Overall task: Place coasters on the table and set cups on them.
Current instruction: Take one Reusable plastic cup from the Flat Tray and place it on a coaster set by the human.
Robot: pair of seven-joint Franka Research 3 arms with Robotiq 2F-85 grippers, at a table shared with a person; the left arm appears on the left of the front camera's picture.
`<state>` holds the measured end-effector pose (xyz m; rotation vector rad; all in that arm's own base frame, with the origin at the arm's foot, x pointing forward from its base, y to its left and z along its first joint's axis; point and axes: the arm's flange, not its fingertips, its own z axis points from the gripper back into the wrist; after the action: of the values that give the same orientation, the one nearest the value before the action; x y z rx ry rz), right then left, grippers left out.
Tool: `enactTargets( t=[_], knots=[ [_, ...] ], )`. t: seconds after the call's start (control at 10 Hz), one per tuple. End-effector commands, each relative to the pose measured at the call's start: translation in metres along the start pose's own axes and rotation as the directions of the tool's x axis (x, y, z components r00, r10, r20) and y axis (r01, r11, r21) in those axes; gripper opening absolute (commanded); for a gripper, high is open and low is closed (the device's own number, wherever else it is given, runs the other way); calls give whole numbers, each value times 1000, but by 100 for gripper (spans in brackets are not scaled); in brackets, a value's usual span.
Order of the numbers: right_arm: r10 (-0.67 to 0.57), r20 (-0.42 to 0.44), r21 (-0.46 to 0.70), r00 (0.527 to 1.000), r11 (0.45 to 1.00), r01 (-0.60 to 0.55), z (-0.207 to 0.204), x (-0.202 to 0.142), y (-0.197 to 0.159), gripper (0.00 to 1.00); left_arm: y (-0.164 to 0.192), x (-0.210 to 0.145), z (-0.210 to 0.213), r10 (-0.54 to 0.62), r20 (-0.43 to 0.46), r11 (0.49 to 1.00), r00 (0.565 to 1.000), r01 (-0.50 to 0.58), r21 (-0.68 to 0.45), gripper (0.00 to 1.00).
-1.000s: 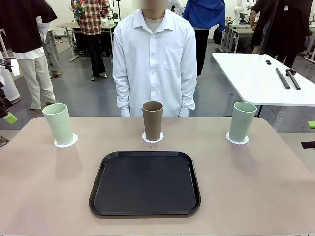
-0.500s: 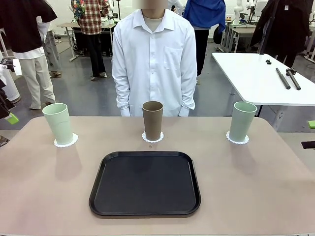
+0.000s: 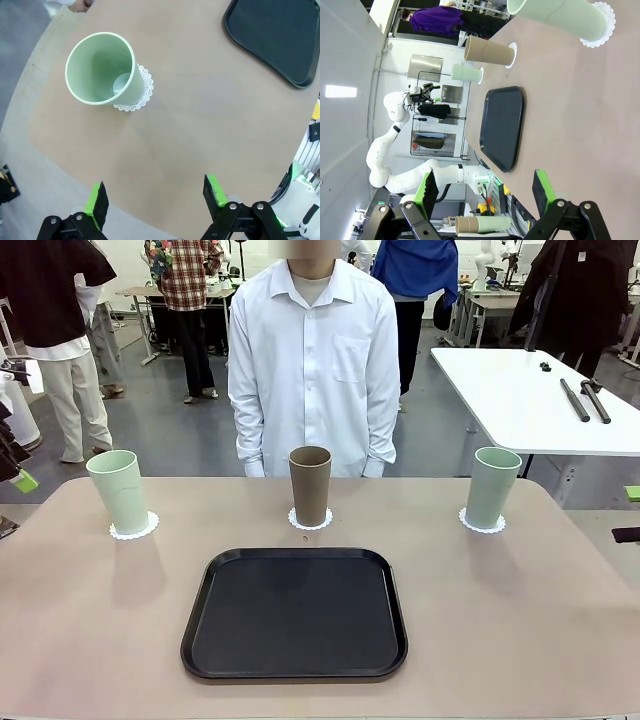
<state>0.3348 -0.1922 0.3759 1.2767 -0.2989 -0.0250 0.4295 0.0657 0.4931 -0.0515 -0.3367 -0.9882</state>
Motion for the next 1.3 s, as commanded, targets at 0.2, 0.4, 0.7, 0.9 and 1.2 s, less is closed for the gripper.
enactTargets(
  t=[0.2, 0.4, 0.7, 0.9, 1.2],
  knots=[
    [6, 8, 3, 1000, 1000, -6, -2, -4, 2, 100, 0, -4, 1, 138, -34, 989, 990, -140, -39, 100],
    [6, 8, 3, 1000, 1000, -6, -2, -4, 2, 100, -36, -42, -7, 355, -96, 926, 930, -364, -98, 100],
    [6, 8, 3, 1000, 1000, -6, -2, -4, 2, 100, -49, -73, -2, 455, -130, 830, 881, -473, -297, 100],
    [6, 8, 3, 1000, 1000, -6, -2, -4, 2, 100, -23, -101, -14, 538, 57, 689, 841, -400, -605, 100],
    [6, 8, 3, 1000, 1000, -6, -2, -4, 2, 100, 11, -146, -40, 692, 163, 471, 703, -269, -840, 100]
  ],
)
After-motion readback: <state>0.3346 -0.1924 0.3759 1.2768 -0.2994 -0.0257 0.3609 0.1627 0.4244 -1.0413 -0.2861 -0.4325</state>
